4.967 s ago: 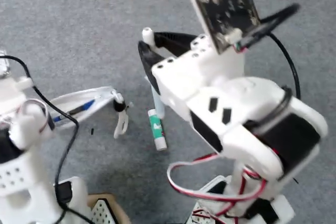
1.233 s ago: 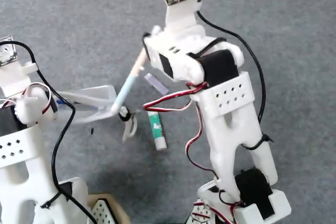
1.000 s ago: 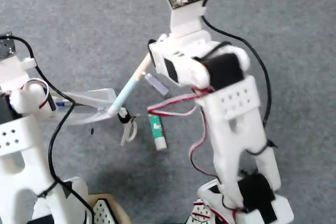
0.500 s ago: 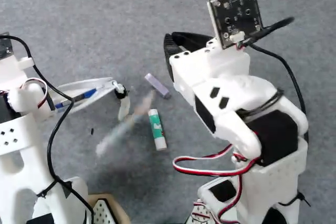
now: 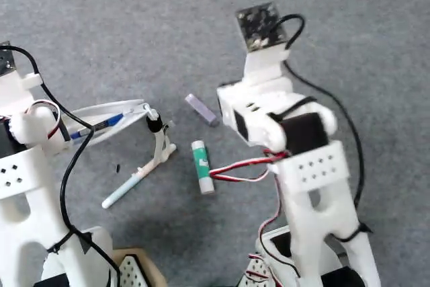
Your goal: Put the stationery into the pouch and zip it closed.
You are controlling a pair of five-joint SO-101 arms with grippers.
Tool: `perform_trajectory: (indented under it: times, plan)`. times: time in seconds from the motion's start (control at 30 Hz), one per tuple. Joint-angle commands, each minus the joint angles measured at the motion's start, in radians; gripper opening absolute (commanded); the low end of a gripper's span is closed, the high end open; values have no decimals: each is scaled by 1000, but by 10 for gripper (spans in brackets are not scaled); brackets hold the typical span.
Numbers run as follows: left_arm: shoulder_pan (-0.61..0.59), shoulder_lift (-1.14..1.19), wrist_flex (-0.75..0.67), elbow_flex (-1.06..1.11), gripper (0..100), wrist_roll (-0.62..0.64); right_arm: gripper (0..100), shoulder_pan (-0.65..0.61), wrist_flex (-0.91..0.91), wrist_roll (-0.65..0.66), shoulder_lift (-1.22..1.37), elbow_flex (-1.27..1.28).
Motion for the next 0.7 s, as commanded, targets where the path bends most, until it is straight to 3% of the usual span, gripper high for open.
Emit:
perform_trajectory:
  times: [0.0, 0.13, 0.27, 0.47, 0.67]
  plan:
    - [-18, -5, 8, -48, 27, 11, 15, 12, -92, 3, 41, 120]
    - [-21, -5, 6, -48, 27, 11, 23, 12, -104, 5, 174, 120]
    - [-21, -5, 6, -48, 27, 11, 106, -17, -101, -2, 306, 71]
    - [-21, -5, 6, -42, 27, 11, 109, -135, -86, -2, 464, -22]
    - [-21, -5, 6, -41, 27, 11, 110, -146, -91, 5, 659, -237]
